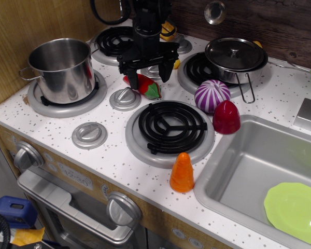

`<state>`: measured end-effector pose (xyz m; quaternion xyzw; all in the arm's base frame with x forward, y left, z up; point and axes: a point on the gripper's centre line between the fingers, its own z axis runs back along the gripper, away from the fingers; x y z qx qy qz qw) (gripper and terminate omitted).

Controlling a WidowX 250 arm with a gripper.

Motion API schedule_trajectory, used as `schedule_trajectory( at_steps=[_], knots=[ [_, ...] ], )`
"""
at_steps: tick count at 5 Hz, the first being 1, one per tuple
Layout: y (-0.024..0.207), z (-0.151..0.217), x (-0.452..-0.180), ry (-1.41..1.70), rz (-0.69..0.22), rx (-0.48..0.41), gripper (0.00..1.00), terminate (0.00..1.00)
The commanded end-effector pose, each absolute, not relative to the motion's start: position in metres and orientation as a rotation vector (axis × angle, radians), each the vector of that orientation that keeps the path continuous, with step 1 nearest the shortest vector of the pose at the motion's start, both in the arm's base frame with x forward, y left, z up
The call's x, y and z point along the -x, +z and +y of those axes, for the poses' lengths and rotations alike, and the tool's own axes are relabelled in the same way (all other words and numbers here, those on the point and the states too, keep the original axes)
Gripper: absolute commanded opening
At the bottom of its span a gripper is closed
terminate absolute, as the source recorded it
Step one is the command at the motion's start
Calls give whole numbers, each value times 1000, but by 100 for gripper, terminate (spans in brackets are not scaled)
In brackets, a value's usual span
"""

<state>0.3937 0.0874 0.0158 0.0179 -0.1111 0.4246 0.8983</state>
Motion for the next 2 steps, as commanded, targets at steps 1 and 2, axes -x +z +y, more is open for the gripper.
schedule_trajectory(
  at_steps=[1, 2],
  knots=[
    [16, 93, -399, 885, -269, 12, 100, 0],
    [12, 96, -399, 885, -272, 30, 0, 0]
  ],
)
